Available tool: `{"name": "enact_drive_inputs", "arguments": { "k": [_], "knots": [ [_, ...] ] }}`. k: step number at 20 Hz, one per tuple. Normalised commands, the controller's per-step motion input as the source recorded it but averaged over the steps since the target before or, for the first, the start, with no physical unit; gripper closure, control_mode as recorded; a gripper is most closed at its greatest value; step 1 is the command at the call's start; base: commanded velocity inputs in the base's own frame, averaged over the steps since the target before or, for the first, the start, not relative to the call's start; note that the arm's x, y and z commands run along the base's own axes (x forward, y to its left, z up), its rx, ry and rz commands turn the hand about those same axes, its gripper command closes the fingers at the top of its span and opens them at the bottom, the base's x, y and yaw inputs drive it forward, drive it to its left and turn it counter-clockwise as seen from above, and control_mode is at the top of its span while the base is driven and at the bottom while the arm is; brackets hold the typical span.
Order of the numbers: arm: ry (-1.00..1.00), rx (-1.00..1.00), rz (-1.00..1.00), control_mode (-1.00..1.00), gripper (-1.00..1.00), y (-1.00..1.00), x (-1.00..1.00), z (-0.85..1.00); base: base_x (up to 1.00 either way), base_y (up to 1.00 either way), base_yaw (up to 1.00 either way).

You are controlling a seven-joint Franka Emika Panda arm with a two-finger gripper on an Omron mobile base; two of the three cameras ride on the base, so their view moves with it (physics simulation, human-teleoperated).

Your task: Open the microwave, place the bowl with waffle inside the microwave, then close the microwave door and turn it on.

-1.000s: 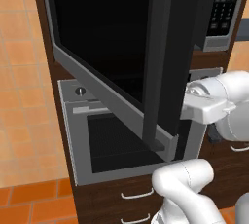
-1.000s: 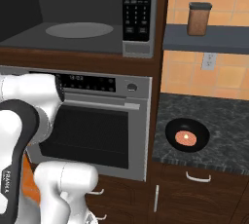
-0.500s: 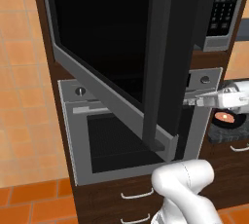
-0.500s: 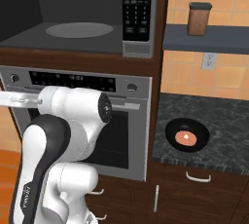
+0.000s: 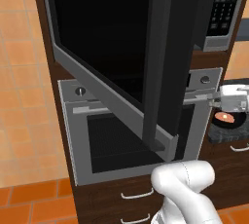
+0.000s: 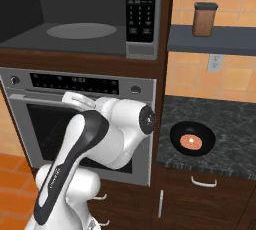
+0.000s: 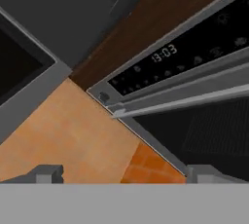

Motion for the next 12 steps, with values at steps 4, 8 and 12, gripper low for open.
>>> {"name": "enact_drive_inputs", "arguments": {
  "k": [4,8,12],
  "knots": [
    [0.18,0.00,-0.16,-1.00,-1.00,-1.00,1.00,-0.97,0.00,0.00,0.00],
    [0.22,0.00,-0.21,-1.00,-1.00,-1.00,0.93,-0.94,0.00,0.00,0.00],
    [0.25,0.00,-0.24,-1.00,-1.00,-1.00,0.82,-0.80,0.00,0.00,0.00]
  ]
}}
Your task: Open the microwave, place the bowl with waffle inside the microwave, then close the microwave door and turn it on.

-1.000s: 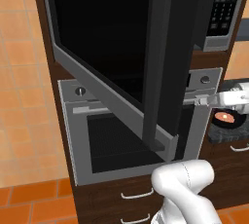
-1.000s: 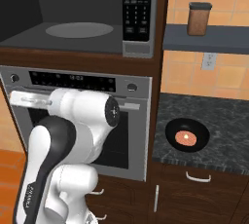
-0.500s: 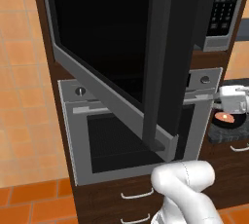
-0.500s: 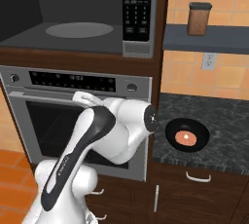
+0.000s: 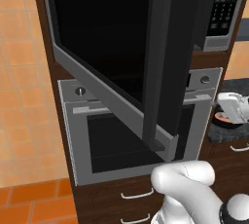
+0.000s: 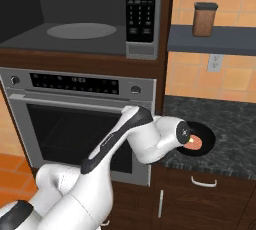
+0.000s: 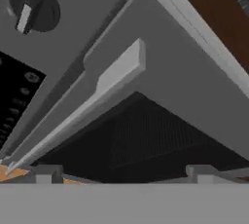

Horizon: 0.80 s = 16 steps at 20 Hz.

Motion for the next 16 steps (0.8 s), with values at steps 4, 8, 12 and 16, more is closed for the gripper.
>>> {"name": "enact_drive_inputs", "arguments": {
  "k": [4,8,12,16],
  "knots": [
    [0.25,0.00,-0.25,-1.00,-1.00,-1.00,0.68,-0.73,0.00,0.00,0.00],
    [0.26,0.00,-0.24,-1.00,-1.00,-1.00,0.52,-0.46,0.00,0.00,0.00],
    [0.16,0.00,-0.21,-1.00,-1.00,-0.95,0.36,-0.32,0.00,0.00,0.00],
    [0.04,0.00,-0.07,-1.00,-1.00,-0.70,0.15,-0.49,0.00,0.00,0.00]
  ]
}}
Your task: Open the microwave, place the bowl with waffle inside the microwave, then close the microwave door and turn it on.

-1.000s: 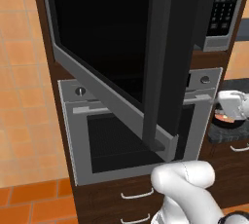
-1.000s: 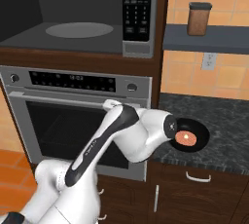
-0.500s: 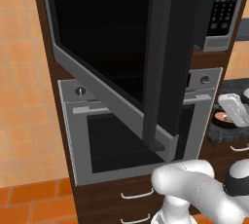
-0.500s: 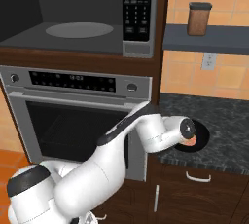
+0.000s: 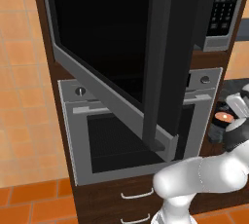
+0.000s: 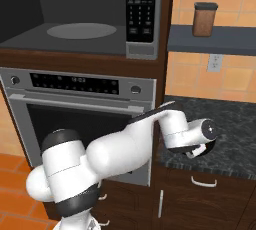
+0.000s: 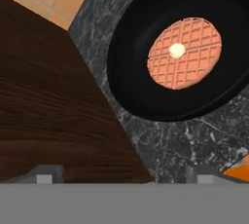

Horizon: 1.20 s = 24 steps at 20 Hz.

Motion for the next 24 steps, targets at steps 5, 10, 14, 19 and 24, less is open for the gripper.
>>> {"name": "enact_drive_inputs", "arguments": {
  "k": [5,10,14,19,24],
  "knots": [
    [0.05,0.00,-0.03,-1.00,-1.00,-0.27,0.00,-0.28,0.00,0.00,0.00],
    [0.04,0.00,-0.04,-1.00,-1.00,-0.17,0.06,-0.17,0.00,0.00,0.00],
    [0.01,0.00,-0.14,-1.00,-1.00,-0.27,0.17,-0.34,0.00,0.00,0.00],
    [0.03,0.00,-0.33,-1.00,-1.00,-0.27,0.12,-0.27,0.00,0.00,0.00],
    [0.17,0.00,-0.11,-1.00,-1.00,0.00,0.16,-0.20,0.00,0.00,0.00]
  ]
}}
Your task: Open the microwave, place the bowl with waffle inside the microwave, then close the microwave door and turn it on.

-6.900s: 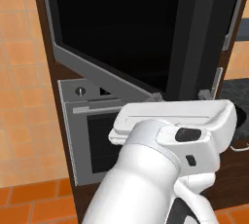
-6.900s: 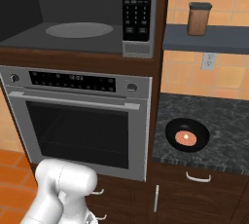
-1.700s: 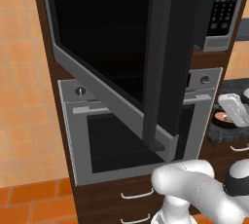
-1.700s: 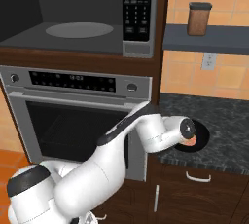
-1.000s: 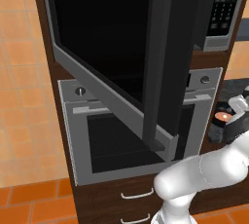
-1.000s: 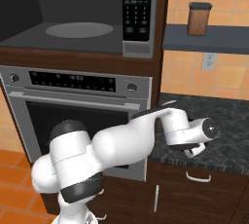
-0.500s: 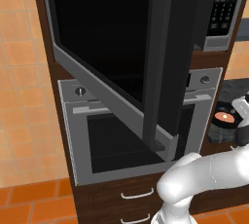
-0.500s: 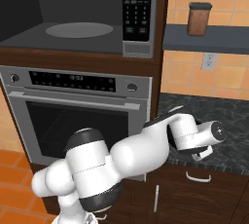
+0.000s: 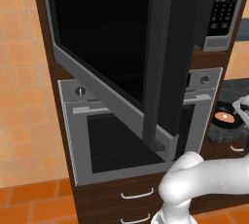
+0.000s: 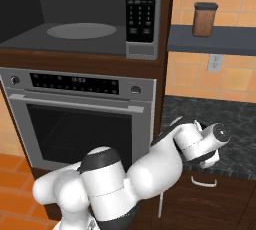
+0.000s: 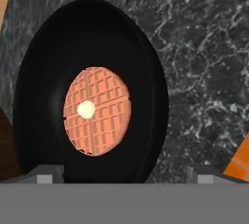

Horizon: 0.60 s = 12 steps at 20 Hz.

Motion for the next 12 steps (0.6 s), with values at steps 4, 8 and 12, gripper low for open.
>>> {"name": "enact_drive_inputs", "arguments": {
  "k": [4,8,12],
  "knots": [
    [0.16,0.00,0.00,-1.00,-1.00,0.00,0.30,-0.30,0.00,0.00,0.00],
    [0.13,0.00,0.00,-1.00,-1.00,-0.01,0.37,-0.35,0.00,0.00,0.00],
    [0.08,0.02,0.00,-1.00,-1.00,-0.14,0.27,-0.30,0.00,0.00,0.00]
  ]
}}
